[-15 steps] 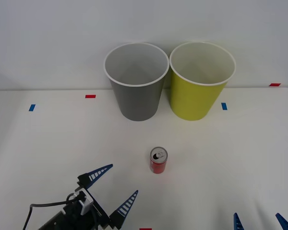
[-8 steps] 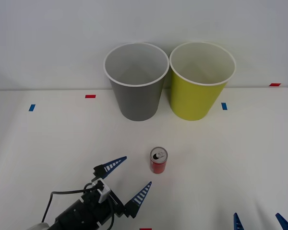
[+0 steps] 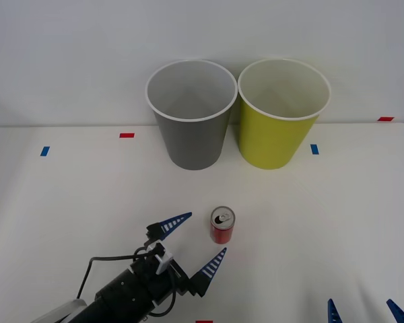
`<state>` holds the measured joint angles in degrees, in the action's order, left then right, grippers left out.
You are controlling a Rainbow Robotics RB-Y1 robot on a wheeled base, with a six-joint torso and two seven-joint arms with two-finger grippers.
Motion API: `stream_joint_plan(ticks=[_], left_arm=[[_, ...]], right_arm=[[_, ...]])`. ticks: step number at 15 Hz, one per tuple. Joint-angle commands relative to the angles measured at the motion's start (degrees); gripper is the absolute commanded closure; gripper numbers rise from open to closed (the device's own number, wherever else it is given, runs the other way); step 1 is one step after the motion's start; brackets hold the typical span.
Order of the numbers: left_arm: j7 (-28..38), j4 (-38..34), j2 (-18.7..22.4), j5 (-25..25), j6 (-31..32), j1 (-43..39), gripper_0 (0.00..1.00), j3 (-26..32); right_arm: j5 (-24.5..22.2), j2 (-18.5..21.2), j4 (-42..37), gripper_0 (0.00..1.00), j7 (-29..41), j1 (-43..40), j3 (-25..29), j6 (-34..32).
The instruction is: Put cans in the gray bin and PET bottles in the light green bin.
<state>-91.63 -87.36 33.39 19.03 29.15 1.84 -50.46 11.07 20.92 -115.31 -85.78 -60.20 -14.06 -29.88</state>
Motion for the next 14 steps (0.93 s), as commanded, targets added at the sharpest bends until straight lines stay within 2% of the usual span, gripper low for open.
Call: stream_joint_plan(ticks=[1, 9, 14], left_arm=[[0.14, 0.00, -0.61, 1.10, -1.02, 1.24, 0.00, -1.13], [0.14, 0.08, -2.19, 1.89, -5.95, 4.32, 0.00, -1.13], [0.14, 2.63, -4.47, 1.71, -5.95, 6.16, 0.00, -1.13]], right_arm=[[0.00, 0.00, 0.00, 0.00, 0.00, 0.00, 0.00, 0.00], [0.00, 0.00, 0.00, 0.00, 0.00, 0.00, 0.00, 0.00], [0.00, 0.00, 0.00, 0.00, 0.00, 0.00, 0.00, 0.00]])
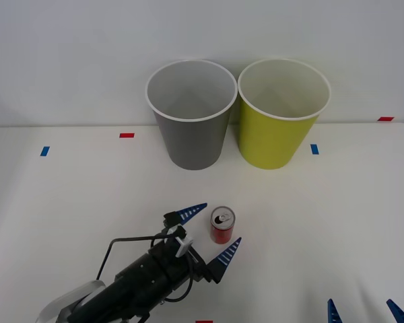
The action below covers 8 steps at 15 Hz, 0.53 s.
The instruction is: Put cans in the gray bin and PET bottles in the light green bin.
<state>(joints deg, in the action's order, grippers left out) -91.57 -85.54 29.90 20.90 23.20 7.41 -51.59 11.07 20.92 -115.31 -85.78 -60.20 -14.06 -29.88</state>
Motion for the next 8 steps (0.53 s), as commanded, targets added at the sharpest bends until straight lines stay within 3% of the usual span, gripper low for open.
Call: stream_joint_plan(ticks=[1, 8], left_arm=[[-0.01, 0.91, -1.33, -0.16, -0.35, 0.68, 0.00, 0.00], [-0.18, 2.22, -3.62, -0.25, -0.70, 1.29, 0.00, 0.00]], right_arm=[[0.00, 0.00, 0.00, 0.00, 0.00, 0.00, 0.00, 0.00], [0.00, 0.00, 0.00, 0.00, 0.00, 0.00, 0.00, 0.00]])
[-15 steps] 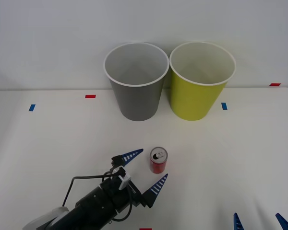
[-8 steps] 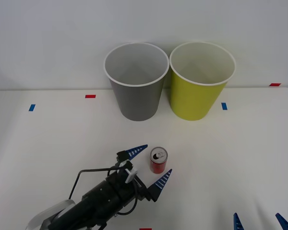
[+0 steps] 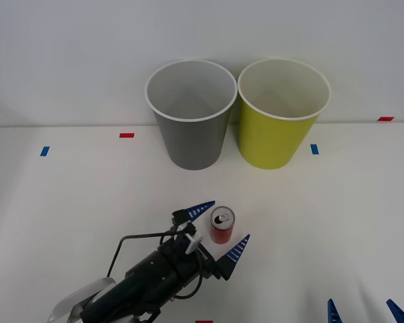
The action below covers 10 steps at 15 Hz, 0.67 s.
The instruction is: Put cans in the gray bin and PET bottles in the light green bin.
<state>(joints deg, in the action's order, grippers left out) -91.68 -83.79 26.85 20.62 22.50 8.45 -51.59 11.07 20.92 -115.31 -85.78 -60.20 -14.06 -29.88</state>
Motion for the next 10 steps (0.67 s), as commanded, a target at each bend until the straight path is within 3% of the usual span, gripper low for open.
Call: stream_joint_plan(ticks=[1, 8, 9, 10], left_arm=[[0.01, 0.47, -0.75, 0.04, 0.00, 0.25, 0.00, 0.00], [-0.16, 1.17, -1.01, 0.04, 0.00, 1.40, 0.00, 0.00], [0.01, 1.17, -1.01, -0.14, 0.00, 1.31, 0.53, 0.00], [0.01, 1.17, -1.10, -0.23, 0.00, 1.31, 0.87, 0.00]], right_arm=[[0.00, 0.00, 0.00, 0.00, 0.00, 0.00, 0.00, 0.00], [0.00, 0.00, 0.00, 0.00, 0.00, 0.00, 0.00, 0.00], [0.00, 0.00, 0.00, 0.00, 0.00, 0.00, 0.00, 0.00], [0.00, 0.00, 0.00, 0.00, 0.00, 0.00, 0.00, 0.00]])
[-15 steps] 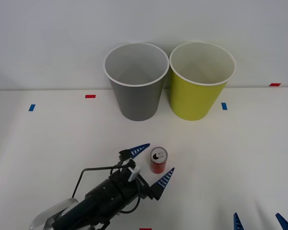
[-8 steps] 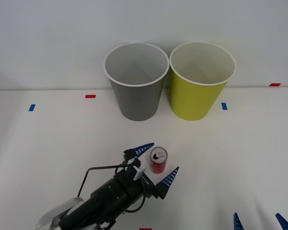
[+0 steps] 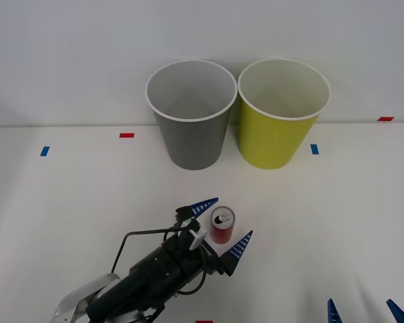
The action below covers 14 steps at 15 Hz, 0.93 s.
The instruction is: Put cans in the gray bin and PET bottles in the light green bin.
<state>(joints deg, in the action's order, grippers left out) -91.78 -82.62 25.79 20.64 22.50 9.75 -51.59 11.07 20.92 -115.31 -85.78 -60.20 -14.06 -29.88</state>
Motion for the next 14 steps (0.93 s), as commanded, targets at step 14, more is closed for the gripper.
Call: stream_joint_plan(ticks=[14], left_arm=[[1.16, -3.69, 1.37, -0.25, -4.83, -0.08, 1.00, 0.00]], right_arm=[[0.00, 0.00, 0.00, 0.00, 0.00, 0.00, 0.00, 0.00]])
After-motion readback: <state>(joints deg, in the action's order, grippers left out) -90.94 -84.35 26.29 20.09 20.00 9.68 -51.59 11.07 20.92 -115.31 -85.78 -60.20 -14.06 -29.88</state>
